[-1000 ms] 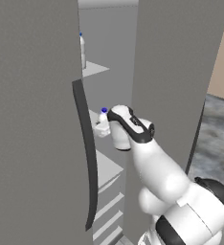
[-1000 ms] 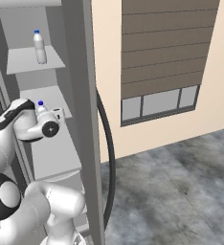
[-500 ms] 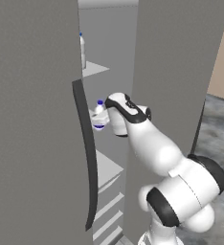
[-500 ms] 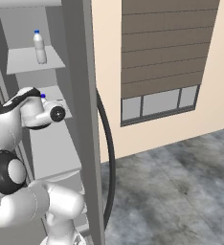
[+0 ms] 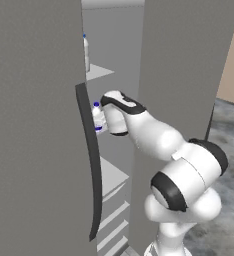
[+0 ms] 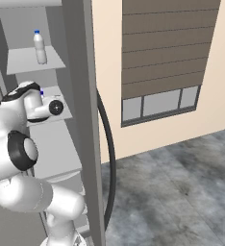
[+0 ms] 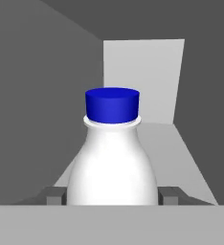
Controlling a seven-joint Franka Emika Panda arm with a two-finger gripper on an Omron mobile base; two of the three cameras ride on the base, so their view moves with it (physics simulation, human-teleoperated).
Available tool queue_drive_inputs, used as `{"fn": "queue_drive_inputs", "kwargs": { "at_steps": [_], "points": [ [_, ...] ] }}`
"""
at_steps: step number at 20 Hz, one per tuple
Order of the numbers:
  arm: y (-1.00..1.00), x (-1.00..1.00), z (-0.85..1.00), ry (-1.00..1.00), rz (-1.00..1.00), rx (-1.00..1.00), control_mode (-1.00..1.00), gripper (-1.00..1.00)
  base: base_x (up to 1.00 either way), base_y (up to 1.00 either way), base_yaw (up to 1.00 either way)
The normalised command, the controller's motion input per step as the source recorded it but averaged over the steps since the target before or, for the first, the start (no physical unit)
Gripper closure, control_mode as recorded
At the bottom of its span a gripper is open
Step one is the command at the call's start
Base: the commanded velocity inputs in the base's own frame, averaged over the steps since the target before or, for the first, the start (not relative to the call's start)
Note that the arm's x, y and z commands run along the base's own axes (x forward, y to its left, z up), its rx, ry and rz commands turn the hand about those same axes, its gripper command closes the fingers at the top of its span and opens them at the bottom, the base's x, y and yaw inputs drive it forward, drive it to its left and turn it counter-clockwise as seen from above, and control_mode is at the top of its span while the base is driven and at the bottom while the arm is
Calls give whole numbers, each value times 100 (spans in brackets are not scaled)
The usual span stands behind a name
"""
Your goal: Take the bottled waters from the counter and place them in the freezer to freeze. Close the freezer door after placing the bottles.
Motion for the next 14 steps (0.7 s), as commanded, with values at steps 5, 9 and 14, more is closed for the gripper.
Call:
{"fn": "queue_drive_inputs", "kwargs": {
  "at_steps": [5,9,14],
  "points": [
    [2,35,-11,-1,0,0,-100,100,0,0,0],
    [12,31,-26,-2,0,0,-100,100,0,0,0],
    [17,27,-24,0,0,-2,-100,100,0,0,0]
  ]
}}
